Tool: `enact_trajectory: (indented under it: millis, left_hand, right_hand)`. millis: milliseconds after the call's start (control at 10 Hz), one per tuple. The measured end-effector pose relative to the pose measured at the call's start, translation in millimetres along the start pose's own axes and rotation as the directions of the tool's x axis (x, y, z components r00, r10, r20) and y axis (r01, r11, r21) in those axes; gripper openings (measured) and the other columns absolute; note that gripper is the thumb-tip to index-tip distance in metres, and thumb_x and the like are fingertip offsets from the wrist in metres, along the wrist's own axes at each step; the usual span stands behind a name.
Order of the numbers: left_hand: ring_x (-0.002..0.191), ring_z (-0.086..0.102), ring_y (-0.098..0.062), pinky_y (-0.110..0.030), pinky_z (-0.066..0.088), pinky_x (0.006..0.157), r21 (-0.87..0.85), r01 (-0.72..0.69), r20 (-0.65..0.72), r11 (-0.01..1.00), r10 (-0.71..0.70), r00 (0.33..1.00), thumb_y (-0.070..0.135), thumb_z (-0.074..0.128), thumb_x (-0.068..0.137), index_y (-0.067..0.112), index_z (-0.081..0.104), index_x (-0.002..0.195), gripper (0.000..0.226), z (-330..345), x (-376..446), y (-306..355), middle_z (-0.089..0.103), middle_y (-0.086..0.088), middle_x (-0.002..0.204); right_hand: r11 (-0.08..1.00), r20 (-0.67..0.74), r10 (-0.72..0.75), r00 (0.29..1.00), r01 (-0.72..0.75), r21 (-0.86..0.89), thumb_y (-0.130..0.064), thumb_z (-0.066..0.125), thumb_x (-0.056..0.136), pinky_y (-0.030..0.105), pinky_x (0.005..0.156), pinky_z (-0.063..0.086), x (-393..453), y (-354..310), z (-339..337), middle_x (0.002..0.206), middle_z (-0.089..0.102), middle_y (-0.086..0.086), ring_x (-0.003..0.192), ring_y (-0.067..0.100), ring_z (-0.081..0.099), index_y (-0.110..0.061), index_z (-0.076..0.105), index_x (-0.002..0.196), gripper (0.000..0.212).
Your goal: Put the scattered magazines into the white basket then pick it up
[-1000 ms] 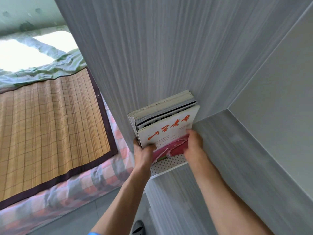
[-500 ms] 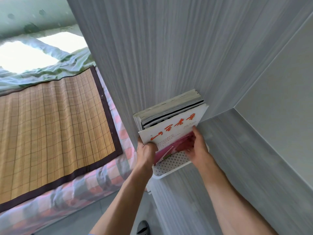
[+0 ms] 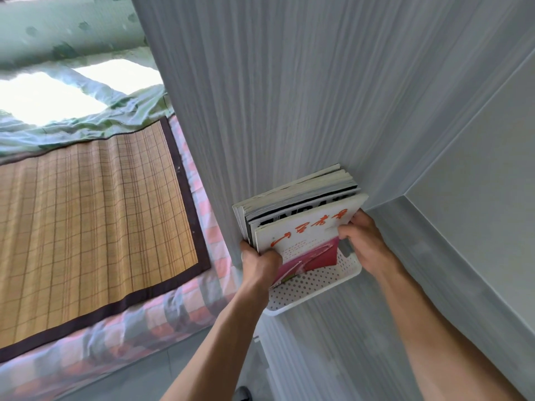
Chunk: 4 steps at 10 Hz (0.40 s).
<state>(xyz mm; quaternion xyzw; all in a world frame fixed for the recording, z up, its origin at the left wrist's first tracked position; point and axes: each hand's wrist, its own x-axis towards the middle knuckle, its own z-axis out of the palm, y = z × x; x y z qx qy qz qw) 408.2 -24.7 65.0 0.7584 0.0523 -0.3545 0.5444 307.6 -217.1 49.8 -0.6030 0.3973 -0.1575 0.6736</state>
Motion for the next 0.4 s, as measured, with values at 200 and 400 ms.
enact_trajectory:
  millis: [200, 400]
  left_hand:
    - [0.087, 0.053, -0.016, -0.023, 0.044, 0.066, 0.089, -0.014, 0.044, 0.996, 0.01, 0.999, -0.006, 0.055, 0.074, 0.011, 0.046, 0.127, 0.056, -6.6, -0.1, 8.4, 0.064, -0.006, 0.11]
    - [0.106, 0.057, -0.026, -0.03, 0.047, 0.082, 0.017, 0.001, 0.014, 1.0, -0.001, 1.0, -0.004, 0.062, 0.078, 0.009, 0.041, 0.131, 0.058, -8.7, -17.6, 9.1, 0.06, -0.011, 0.123]
  right_hand:
    - [0.999, 0.03, 0.03, 0.999, -0.029, -0.03, 0.015, 0.057, 0.069, 0.039, 0.077, 0.06, 3.0, -5.0, 2.2, 0.099, 0.077, 0.001, 0.101, 0.021, 0.072, -0.02, 0.067, 0.103, 0.05]
    - [0.995, -0.094, 0.045, 0.995, -0.053, -0.082, 0.011, 0.054, 0.07, 0.038, 0.084, 0.054, -15.8, -11.5, 1.6, 0.127, 0.065, 0.003, 0.12, 0.023, 0.059, -0.026, 0.055, 0.13, 0.07]
